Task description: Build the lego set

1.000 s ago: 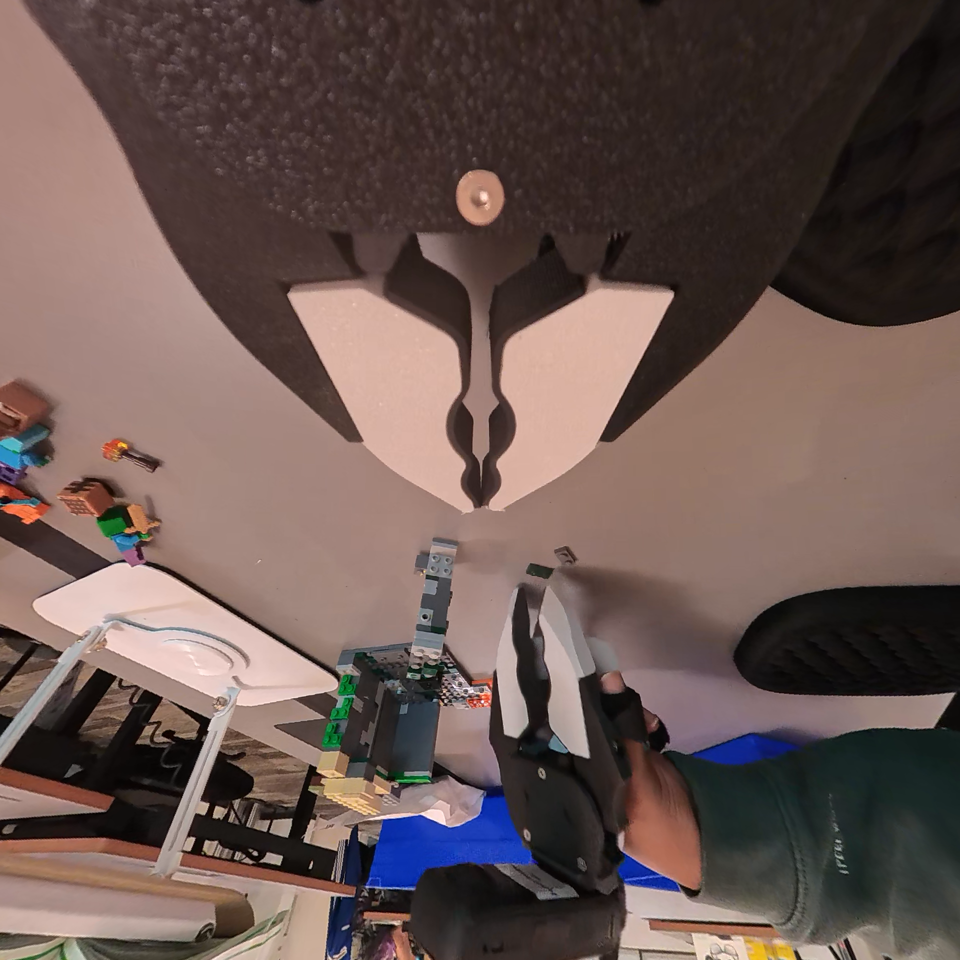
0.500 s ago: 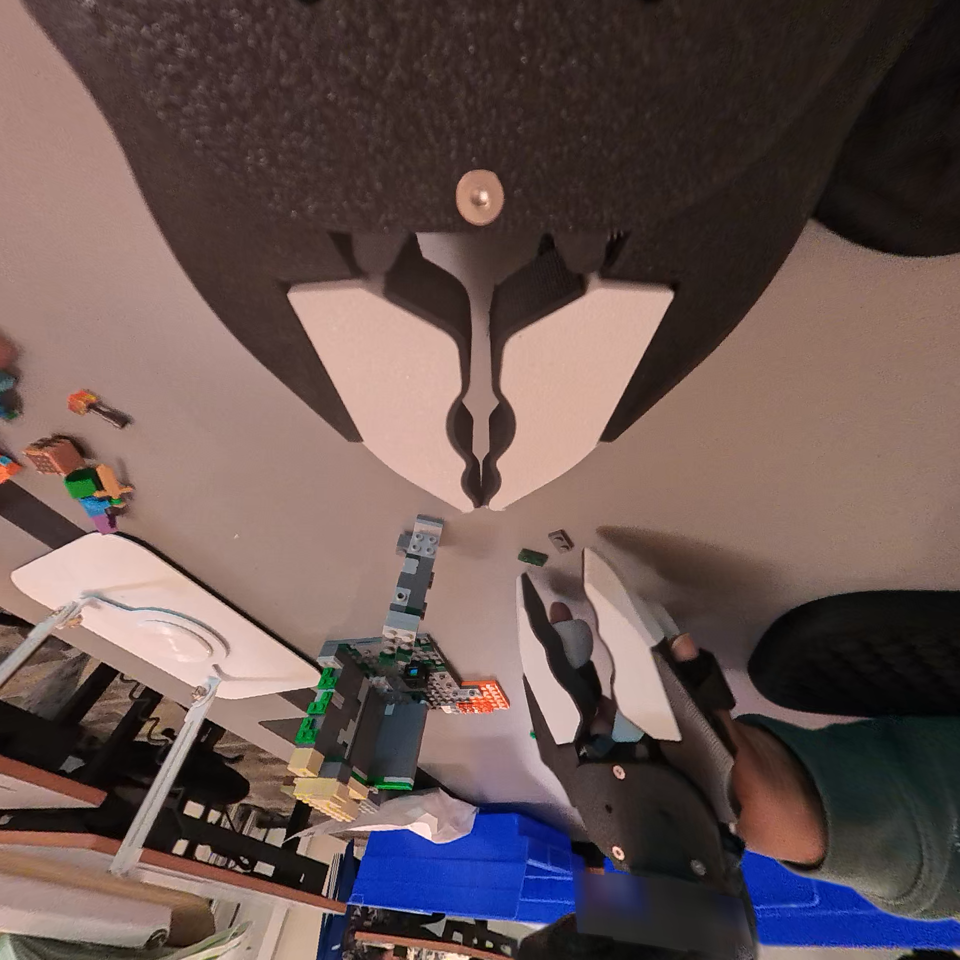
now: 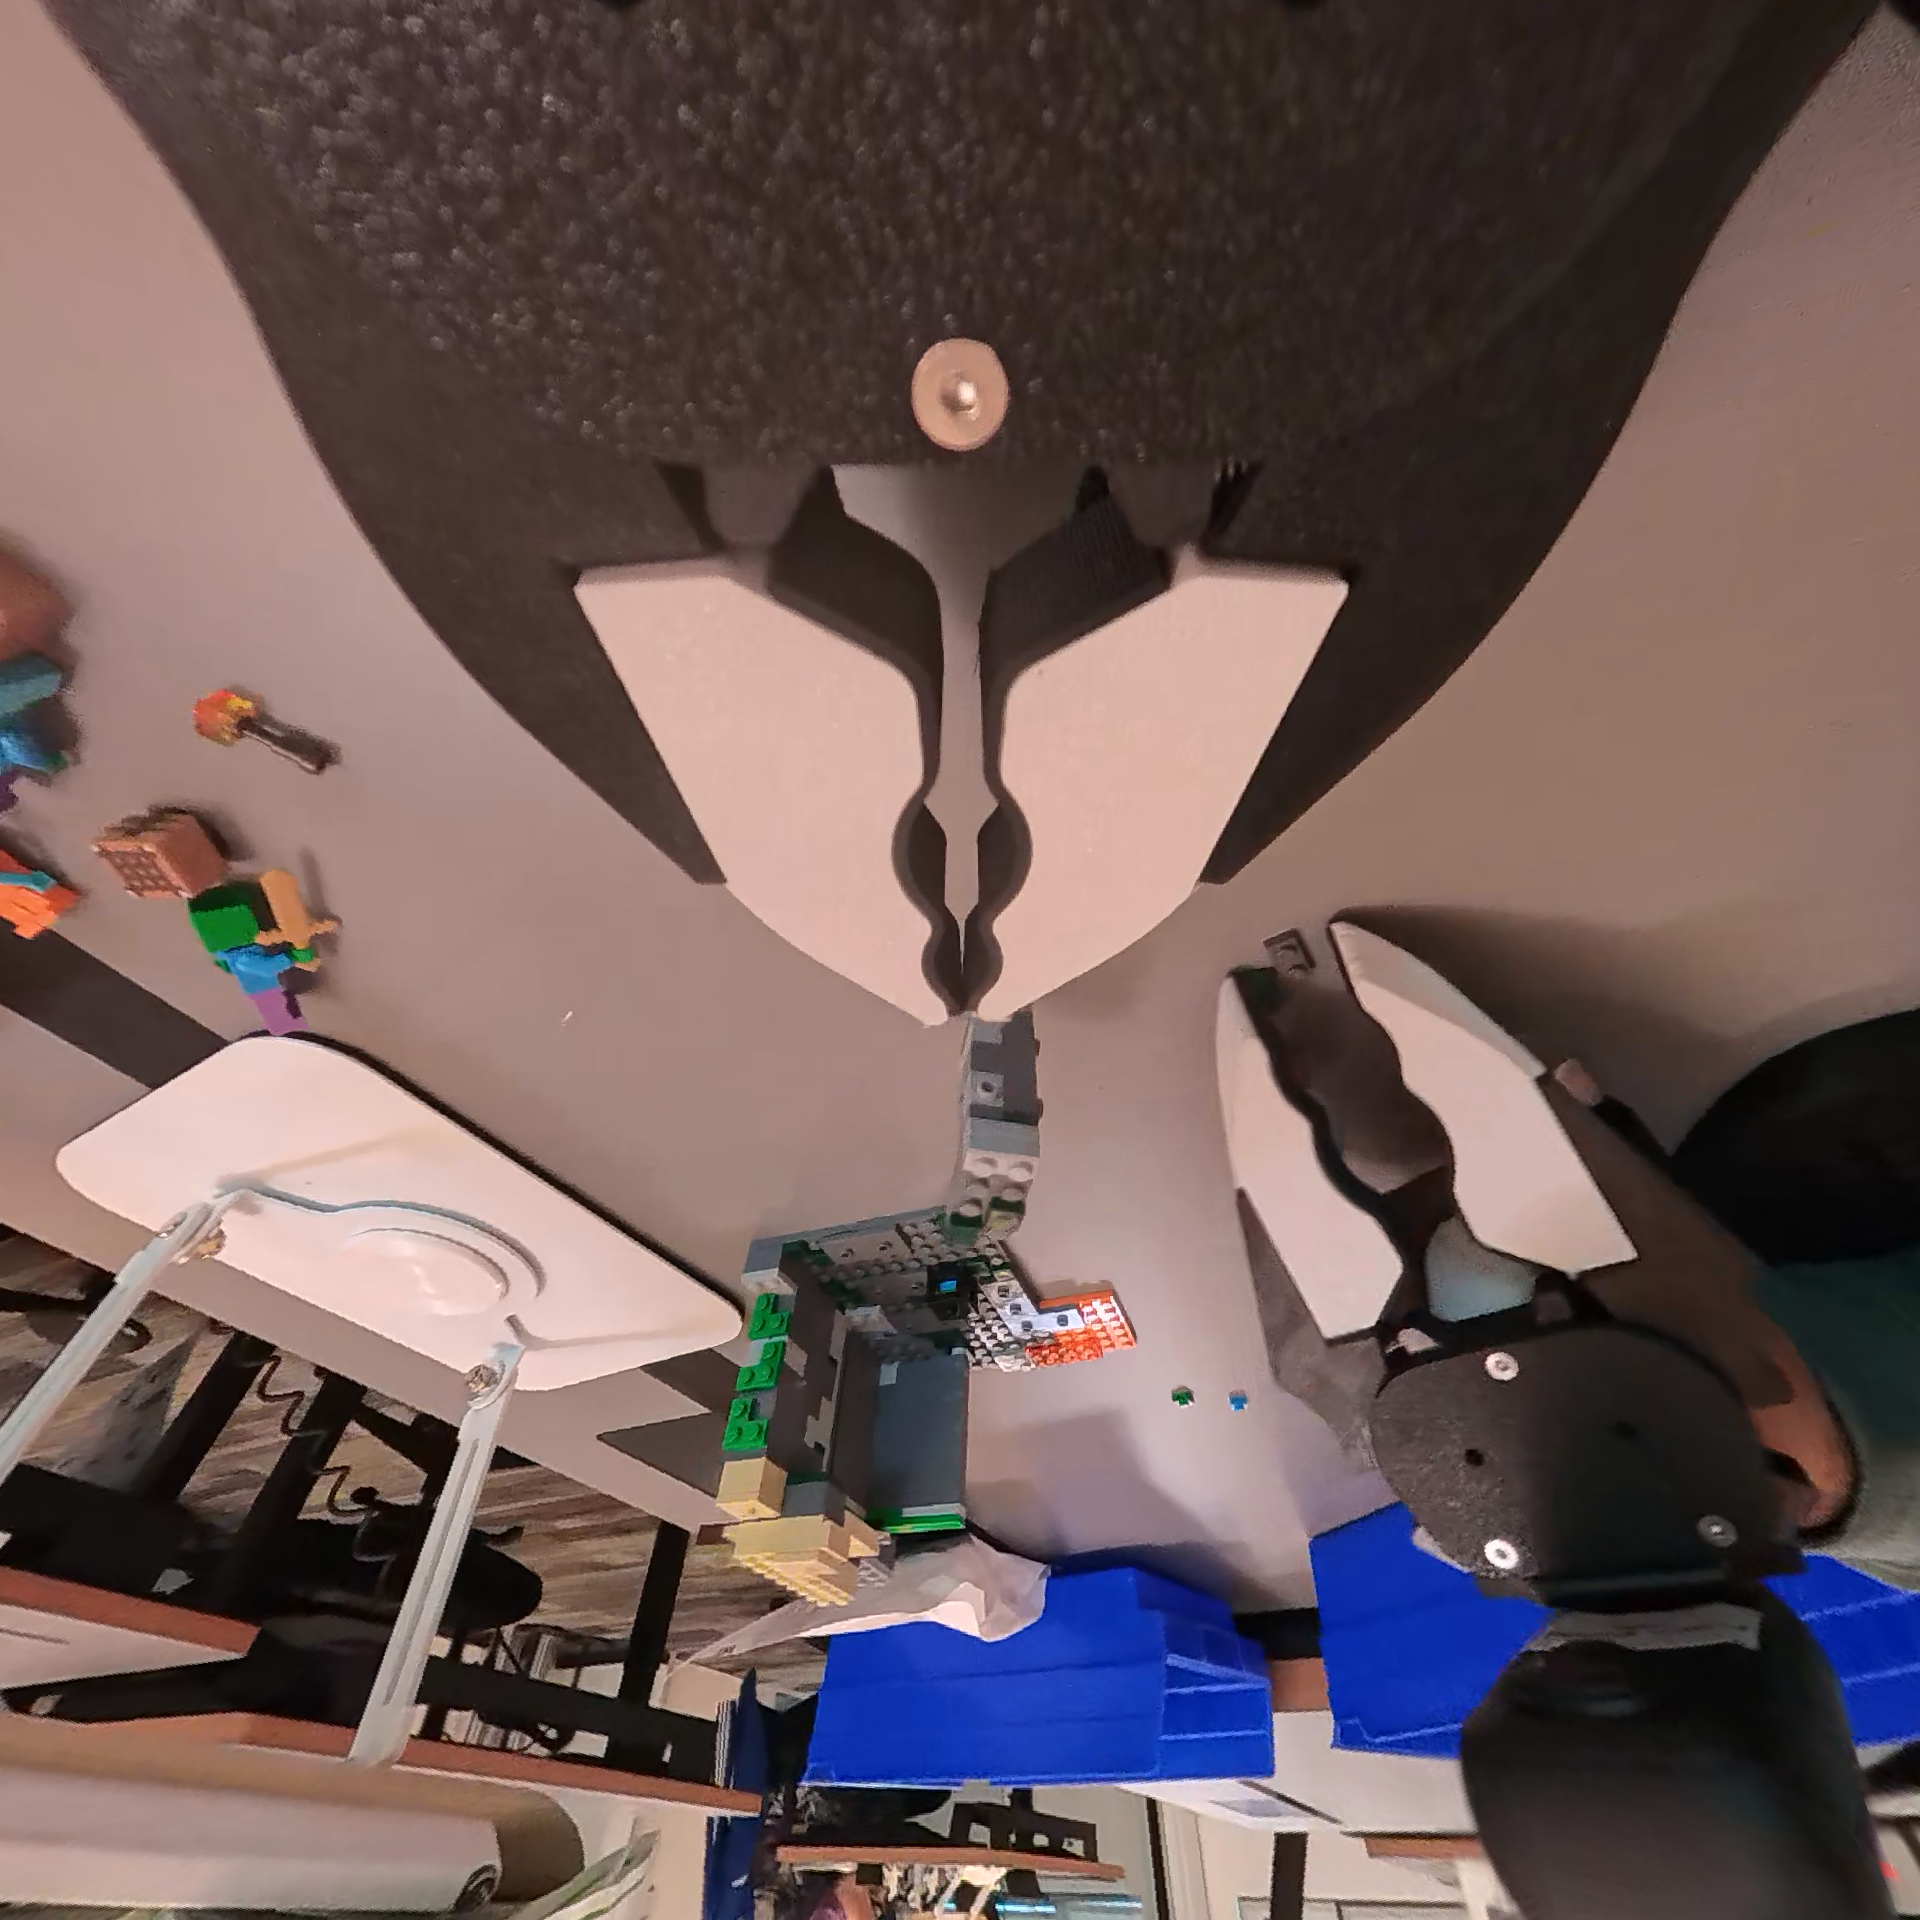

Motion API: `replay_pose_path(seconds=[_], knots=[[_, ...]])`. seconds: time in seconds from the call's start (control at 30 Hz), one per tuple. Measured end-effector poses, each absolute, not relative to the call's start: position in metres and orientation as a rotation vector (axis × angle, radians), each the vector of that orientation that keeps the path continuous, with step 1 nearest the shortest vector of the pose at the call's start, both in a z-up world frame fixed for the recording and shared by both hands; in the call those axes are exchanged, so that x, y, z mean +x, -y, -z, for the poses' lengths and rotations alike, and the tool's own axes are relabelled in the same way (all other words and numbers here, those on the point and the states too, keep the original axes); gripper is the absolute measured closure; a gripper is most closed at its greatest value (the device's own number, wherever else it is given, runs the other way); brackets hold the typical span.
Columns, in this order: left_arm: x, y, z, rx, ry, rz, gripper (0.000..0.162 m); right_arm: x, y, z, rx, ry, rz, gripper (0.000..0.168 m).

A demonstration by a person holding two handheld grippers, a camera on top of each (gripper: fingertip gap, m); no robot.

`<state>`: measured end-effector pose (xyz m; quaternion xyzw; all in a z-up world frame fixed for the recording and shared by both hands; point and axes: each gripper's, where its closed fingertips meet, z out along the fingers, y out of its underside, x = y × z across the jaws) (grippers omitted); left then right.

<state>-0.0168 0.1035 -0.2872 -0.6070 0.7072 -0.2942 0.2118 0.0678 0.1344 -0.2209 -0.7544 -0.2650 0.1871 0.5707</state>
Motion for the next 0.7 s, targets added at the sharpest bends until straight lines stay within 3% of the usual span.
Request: replay_pose_path(seconds=[0.23, 0.5, 0.7], knots=[[-0.018, -0.096, 0.280, -1.595, -1.971, 0.840, 0.131, 0.056, -0.135, 0.224, -1.776, 0.684, -0.427, 0.168], [-0.039, -0.125, 0.271, -1.631, -1.800, 0.808, 0.129, -0.001, -0.099, 0.261, -1.893, 1.169, -0.419, 0.168], [-0.056, -0.139, 0.251, -1.601, -1.545, 0.841, 0.131, -0.024, -0.102, 0.279, -1.989, 1.352, -0.358, 0.150]])
